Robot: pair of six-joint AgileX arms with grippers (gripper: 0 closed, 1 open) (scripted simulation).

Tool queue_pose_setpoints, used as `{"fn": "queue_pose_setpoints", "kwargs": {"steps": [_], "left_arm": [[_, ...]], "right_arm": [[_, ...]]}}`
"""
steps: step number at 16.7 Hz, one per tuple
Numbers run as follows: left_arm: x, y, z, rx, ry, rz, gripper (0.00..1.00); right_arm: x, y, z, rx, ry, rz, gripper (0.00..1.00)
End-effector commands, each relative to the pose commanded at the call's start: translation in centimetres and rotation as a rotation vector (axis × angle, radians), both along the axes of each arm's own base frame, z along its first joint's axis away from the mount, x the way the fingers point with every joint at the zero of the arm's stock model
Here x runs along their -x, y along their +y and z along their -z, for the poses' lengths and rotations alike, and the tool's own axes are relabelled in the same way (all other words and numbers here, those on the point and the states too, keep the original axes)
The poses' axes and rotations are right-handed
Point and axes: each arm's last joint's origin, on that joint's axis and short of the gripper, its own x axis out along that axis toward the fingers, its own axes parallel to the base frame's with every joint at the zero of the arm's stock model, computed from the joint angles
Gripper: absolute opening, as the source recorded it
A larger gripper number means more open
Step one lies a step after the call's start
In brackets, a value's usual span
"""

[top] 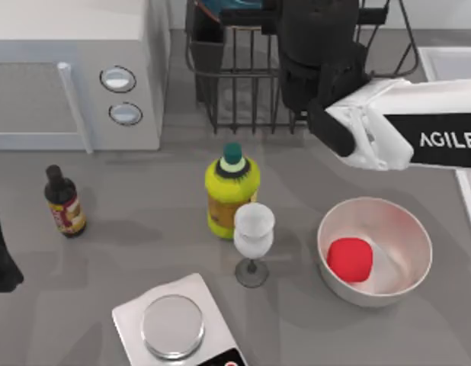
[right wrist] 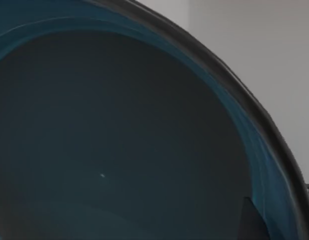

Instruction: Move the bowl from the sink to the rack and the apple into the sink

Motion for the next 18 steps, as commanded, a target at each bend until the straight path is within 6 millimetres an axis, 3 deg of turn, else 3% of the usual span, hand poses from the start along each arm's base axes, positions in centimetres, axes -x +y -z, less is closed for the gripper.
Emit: {"fn": "queue_pose_setpoints", "kwargs": {"steps": [2, 15, 18], "left_arm": [[0.00, 0.00, 0.00, 0.000, 0.000, 0.000, 1.00], [0.00, 0.00, 0.00, 0.000, 0.000, 0.000, 1.00], [0.00, 0.00, 0.00, 0.000, 0.000, 0.000, 1.00]], "right_arm": [[0.00, 0.00, 0.00, 0.000, 0.000, 0.000, 0.00], [0.00, 0.00, 0.00, 0.000, 0.000, 0.000, 0.98], [0.00, 0.00, 0.00, 0.000, 0.000, 0.000, 1.00]]}}
